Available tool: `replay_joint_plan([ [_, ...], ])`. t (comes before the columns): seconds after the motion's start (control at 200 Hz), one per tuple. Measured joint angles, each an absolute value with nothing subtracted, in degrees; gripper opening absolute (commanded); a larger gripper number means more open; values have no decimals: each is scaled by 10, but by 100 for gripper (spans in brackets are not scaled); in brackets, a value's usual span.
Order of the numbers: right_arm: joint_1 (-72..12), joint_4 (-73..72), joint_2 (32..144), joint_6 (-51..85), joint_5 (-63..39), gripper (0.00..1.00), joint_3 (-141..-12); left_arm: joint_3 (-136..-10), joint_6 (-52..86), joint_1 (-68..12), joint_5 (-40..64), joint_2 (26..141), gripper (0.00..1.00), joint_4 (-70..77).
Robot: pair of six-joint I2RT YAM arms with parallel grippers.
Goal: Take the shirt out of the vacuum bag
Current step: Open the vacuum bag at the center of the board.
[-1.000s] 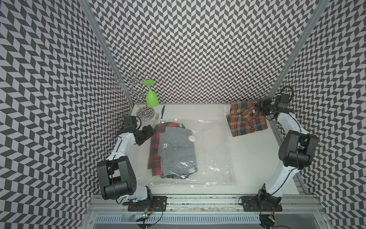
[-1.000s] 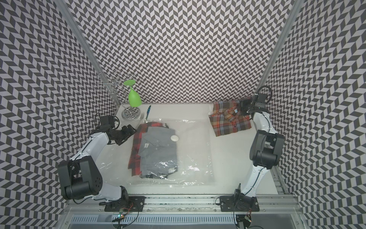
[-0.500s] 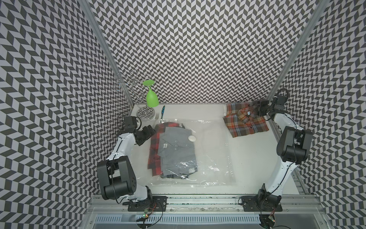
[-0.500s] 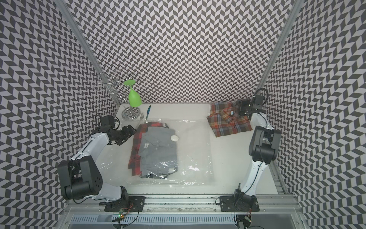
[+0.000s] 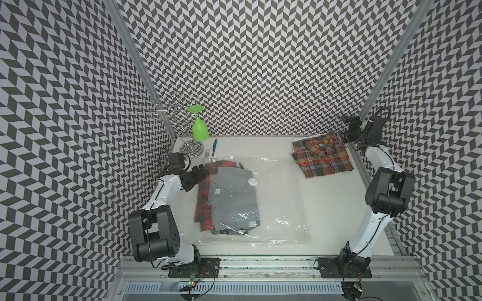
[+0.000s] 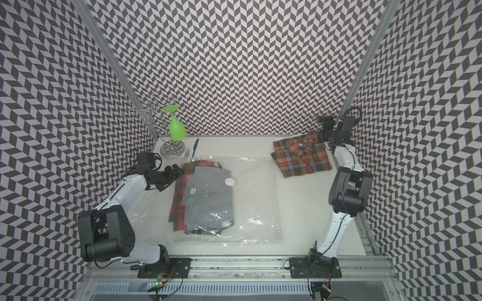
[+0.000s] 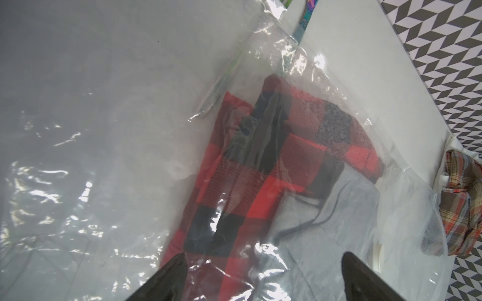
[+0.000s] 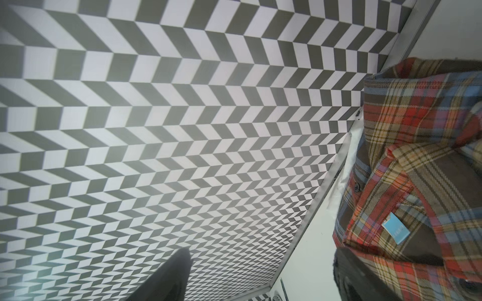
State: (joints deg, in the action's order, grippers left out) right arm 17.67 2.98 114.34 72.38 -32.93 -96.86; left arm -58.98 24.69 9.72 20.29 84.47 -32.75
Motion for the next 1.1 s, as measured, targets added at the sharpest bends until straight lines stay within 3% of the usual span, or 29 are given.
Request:
replay_joint_plan([
  [0.145,177,83,1070,637,-344,84,-893,-611,262,71,199,814,97,-333],
  [0.35,165,157,970,481,-370,71,-678,-676,277,-18,173,779,97,-335],
  [0.431,161,172,944,441,-383,57,-582,-691,284,-61,167,779,98,-334],
  [0.556,154,164,902,406,-424,22,-446,-703,294,-131,162,790,97,-335],
  [0.646,138,140,888,394,-453,11,-384,-716,299,-184,162,816,97,-333],
  [0.746,103,104,886,387,-481,6,-351,-730,303,-234,165,854,97,-331],
  [1.101,39,-27,870,390,-548,2,-279,-832,307,-345,192,1013,97,-358],
])
